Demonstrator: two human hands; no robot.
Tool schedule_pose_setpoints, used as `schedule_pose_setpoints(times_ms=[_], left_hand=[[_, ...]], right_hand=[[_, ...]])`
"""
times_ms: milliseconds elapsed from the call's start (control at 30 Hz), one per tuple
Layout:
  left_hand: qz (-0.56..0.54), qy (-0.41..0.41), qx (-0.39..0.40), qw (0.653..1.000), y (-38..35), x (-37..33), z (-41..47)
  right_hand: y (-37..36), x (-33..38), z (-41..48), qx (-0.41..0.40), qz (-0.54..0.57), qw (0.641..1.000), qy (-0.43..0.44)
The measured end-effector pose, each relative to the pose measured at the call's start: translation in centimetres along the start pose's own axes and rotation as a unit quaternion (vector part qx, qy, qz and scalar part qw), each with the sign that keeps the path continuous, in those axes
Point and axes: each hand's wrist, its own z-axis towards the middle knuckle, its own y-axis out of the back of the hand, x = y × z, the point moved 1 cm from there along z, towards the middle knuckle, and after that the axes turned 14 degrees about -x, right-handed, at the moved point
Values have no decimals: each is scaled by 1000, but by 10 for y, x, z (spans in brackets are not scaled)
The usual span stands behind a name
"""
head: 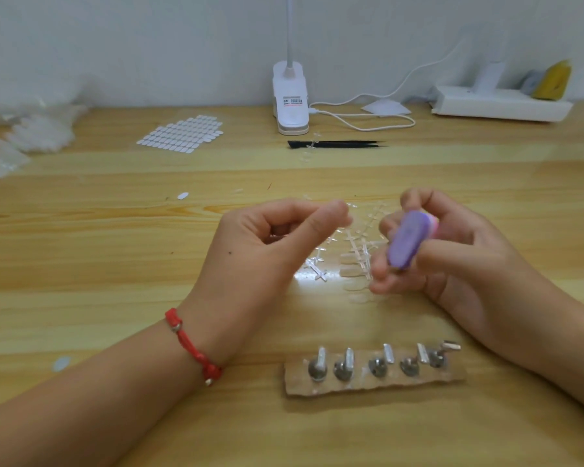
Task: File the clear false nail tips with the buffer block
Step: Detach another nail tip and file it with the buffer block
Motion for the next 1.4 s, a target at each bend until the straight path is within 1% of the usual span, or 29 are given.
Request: schedule_pose_setpoints(times_ms=[67,133,200,267,300,367,500,633,733,867,967,1033,1067,1133,1200,1300,1400], left_hand=[[-7,-5,36,999,-1,-2,-2],[-14,-3,61,998,-1,-2,-2],[-21,13,75,997,0,-1,-2],[-22,26,94,995,1,1,-2],[-22,28,102,994,1,1,-2],[-18,31,106,994,1,1,-1],[-14,39,108,993,3,2,-1],[12,33,141,989,3,3,-2],[33,17,143,989,2,3,-5],[62,-27,130,989,1,0,-4],[87,-64,154,982,1,-6,-2],[122,-111,157,974,2,-8,0],[152,-149,151,965,2,-8,0],[222,-238,126,937,2,-8,0],[262,-299,100,912,2,-8,-2],[238,-333,84,909,2,-8,-5],[219,-339,66,912,3,-8,-4]], right_hand=[[-1,1,-1,4,2,1000,-8],[-4,2,-4,11,-18,1000,-10],[-6,3,-7,18,-91,996,20],[-10,3,-11,16,-179,981,71],[-11,3,-11,10,-200,976,90],[-12,3,-12,-16,-202,973,110],[-9,3,-10,-50,-174,978,99],[-7,2,-8,-37,-160,983,84],[-6,1,-7,-15,-157,985,73],[-6,1,-5,12,-160,985,58],[-6,4,-5,38,-156,986,45],[-5,4,-5,47,-140,989,32],[-5,4,-5,50,-140,988,31],[-5,4,-5,55,-151,986,40],[-6,4,-7,52,-157,985,45],[-6,3,-8,43,-161,985,50],[-7,4,-8,44,-164,984,51]])
